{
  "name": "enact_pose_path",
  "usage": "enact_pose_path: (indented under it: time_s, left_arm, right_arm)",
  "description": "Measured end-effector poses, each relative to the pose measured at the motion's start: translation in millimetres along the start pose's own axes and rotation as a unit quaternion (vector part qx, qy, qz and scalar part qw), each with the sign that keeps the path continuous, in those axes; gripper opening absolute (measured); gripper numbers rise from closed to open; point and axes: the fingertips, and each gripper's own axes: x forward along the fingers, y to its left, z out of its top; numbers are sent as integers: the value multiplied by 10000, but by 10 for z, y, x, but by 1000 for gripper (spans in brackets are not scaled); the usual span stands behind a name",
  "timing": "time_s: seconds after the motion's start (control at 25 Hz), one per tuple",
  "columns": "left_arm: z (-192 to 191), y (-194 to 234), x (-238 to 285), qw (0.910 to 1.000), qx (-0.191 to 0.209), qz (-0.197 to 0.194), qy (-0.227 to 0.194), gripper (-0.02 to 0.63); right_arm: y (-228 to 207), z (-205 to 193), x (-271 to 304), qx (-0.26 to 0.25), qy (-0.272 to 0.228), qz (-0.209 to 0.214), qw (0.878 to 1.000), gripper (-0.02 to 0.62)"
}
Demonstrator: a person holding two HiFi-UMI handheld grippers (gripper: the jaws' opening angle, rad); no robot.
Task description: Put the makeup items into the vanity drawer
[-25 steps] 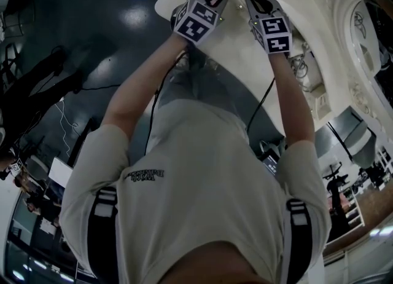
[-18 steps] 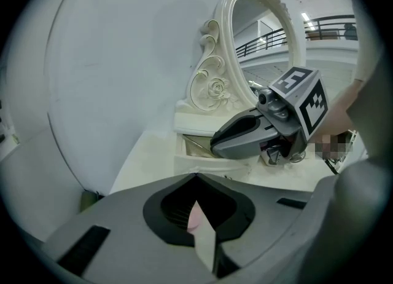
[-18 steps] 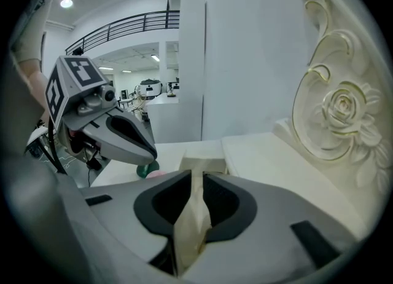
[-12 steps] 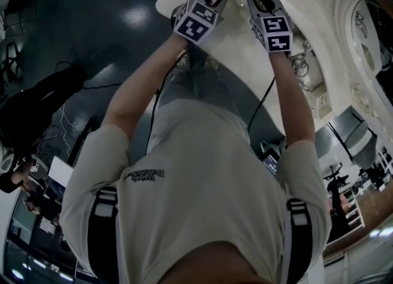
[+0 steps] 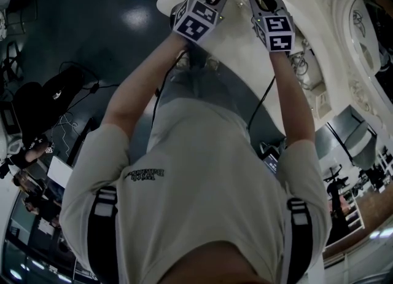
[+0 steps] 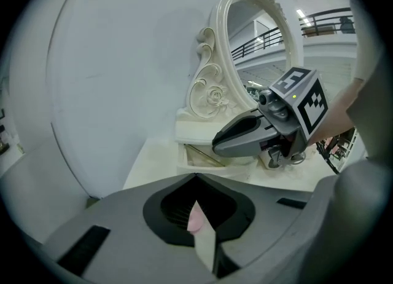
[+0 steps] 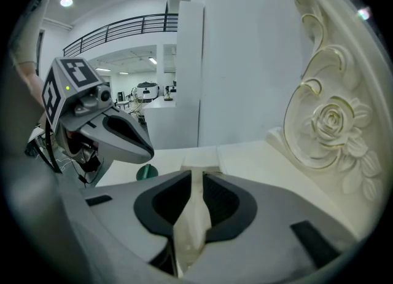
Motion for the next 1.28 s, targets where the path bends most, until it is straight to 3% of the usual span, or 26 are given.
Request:
enact_pose_path:
  time_s: [0.36, 0.72, 1.12, 1.16, 1.28]
  left_arm:
    - [322, 0, -313, 9994, 88, 105, -331, 14]
    - [879, -81, -868, 9954, 333, 262, -859, 14]
    - [1525, -372, -1844, 9819, 690, 347, -1731, 14]
    - [1565, -405, -1942, 9803, 725, 347, -1807, 14]
    - [1658, -488, -2225, 9752, 793, 364, -2033, 14]
  right_arm:
    - [4, 360, -336, -85, -351, -139, 9992, 61]
    - [71, 953, -1019, -183, -1032, -369, 9938, 61]
    - [481, 1713, -1997, 91, -2231, -276, 9744, 58]
    - [528, 1765, -2085, 86, -2322, -279, 9722, 24]
    - [687, 1875, -2314, 116, -2535, -217, 9670, 18]
